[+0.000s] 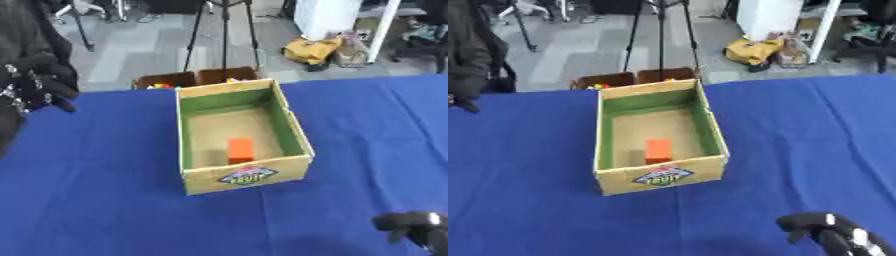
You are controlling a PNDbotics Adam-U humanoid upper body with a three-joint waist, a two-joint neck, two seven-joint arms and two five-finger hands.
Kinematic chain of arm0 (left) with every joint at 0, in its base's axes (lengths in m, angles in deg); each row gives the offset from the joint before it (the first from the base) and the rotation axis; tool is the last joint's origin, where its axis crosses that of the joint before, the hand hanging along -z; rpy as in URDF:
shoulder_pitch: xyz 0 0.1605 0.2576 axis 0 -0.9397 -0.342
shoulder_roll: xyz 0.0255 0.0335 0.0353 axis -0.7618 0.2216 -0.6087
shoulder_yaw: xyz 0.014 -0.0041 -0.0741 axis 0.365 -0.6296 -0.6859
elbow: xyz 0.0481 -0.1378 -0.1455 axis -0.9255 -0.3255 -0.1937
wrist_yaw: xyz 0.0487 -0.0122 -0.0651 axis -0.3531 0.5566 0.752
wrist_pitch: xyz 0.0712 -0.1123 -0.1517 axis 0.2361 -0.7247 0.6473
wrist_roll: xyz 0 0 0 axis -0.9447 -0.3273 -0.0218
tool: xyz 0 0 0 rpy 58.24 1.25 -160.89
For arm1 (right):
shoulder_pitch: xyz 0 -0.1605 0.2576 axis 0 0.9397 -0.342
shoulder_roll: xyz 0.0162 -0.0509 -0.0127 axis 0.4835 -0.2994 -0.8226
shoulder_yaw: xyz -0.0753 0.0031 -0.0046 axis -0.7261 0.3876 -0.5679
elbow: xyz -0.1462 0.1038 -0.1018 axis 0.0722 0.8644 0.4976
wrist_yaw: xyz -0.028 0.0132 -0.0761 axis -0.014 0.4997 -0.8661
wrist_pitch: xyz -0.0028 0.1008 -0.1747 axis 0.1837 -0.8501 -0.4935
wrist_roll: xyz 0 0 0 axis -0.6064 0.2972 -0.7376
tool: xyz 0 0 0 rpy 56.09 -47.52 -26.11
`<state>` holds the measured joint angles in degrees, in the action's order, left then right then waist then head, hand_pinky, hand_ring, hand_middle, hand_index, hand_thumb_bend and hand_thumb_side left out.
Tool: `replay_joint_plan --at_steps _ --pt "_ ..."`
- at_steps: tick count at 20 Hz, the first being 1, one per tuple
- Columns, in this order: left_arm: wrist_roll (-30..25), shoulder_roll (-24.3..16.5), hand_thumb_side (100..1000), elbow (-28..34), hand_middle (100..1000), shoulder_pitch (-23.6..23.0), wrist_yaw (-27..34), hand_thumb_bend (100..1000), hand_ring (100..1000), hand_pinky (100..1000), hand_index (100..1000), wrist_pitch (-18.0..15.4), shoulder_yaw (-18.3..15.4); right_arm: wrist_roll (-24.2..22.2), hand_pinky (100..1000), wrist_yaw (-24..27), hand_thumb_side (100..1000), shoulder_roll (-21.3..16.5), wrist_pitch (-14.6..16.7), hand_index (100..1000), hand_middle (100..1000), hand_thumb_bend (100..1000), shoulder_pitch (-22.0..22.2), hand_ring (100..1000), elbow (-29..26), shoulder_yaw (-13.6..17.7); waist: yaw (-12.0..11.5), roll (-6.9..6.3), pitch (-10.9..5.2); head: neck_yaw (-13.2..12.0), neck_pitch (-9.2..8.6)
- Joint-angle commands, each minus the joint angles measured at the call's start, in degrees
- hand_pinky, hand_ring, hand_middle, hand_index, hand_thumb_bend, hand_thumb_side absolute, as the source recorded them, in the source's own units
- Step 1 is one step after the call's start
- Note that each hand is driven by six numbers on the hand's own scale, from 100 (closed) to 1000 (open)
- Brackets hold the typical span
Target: Pick up objects on the table and place them in the box.
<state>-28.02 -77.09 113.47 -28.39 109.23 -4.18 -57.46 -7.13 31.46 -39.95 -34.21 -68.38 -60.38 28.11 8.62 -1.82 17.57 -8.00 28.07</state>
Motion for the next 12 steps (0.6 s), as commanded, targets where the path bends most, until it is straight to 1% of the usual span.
replay_joint_plan --at_steps 1,2,3,4,6,9,12 --pt "0.2 0.1 674 1.6 746 -0.4 -0.6 822 669 610 873 0.7 -1.5 0.2 805 0.2 737 -1.4 0.2 755 532 100 -0.1 783 -0.5 0.6 0.0 0.07 -1.19 -0.3 0.75" --pt "0.3 0.2 674 1.7 746 -0.4 -0.7 822 669 610 873 0.8 -1.5 0.2 805 0.2 737 -1.4 0.2 755 532 100 -0.1 783 -0.5 0.6 -0.1 0.07 -1.19 -0.3 0.78" --pt "0.3 0.3 700 1.7 742 -0.5 -0.7 822 663 603 871 0.9 -1.5 0.2 805 0.2 738 -1.4 0.2 755 531 100 -0.1 783 -0.4 0.6 -0.1 0.12 -1.17 -0.4 0.99" --pt "0.7 1.0 703 1.1 742 -1.2 -0.7 823 662 603 871 1.3 -1.8 0.3 805 0.2 738 -1.2 0.2 755 531 100 0.0 783 -0.4 0.8 -0.5 0.35 -1.09 -0.8 2.01" --pt "0.7 3.5 708 0.4 741 -3.2 -1.3 824 661 601 871 1.9 -2.5 0.4 805 0.1 739 -1.0 0.1 755 531 100 0.2 783 -0.4 0.8 -0.6 0.51 -1.19 -1.3 2.93" --pt "0.4 6.8 714 0.6 740 -4.4 -3.3 826 659 599 870 2.6 -2.8 0.5 805 0.2 737 -1.0 0.1 755 531 100 0.2 782 -0.5 0.8 -0.7 0.58 -1.24 -1.3 3.16" --pt "0.4 7.9 713 0.8 738 -4.8 -4.0 826 657 596 869 3.0 -2.7 0.5 804 0.3 736 -1.2 0.1 755 531 100 0.1 782 -0.6 0.8 -0.7 0.55 -1.31 -1.4 3.08"
